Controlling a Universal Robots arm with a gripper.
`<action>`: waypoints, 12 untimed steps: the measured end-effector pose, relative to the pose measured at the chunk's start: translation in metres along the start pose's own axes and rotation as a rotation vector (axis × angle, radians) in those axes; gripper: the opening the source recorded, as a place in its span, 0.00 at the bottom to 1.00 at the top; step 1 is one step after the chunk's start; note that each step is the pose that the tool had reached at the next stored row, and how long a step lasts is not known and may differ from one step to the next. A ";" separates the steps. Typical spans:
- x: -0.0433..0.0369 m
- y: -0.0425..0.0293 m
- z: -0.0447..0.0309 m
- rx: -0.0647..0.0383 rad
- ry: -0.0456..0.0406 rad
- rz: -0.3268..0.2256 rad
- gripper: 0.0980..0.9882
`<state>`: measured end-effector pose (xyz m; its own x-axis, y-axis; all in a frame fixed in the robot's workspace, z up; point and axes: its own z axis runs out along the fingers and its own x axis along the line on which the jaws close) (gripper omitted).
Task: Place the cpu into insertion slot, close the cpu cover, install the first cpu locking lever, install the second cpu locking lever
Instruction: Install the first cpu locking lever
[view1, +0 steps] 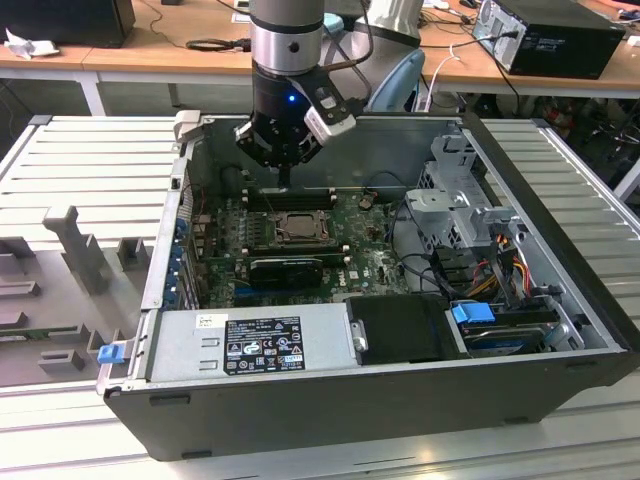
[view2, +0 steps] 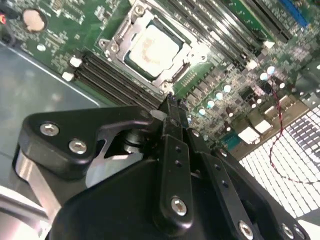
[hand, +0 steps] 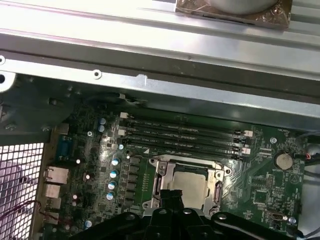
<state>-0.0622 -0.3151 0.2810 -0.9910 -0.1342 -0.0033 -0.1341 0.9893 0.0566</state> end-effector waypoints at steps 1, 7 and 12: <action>0.0005 0.0001 0.0016 0.000 -0.0003 0.005 0.01; 0.0069 0.0007 0.0099 -0.003 -0.0043 0.066 0.01; 0.0407 0.0049 0.0179 -0.017 -0.0078 0.066 0.01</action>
<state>-0.1032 -0.3146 0.2633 -0.9976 -0.0685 -0.0068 -0.0688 0.9949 0.0739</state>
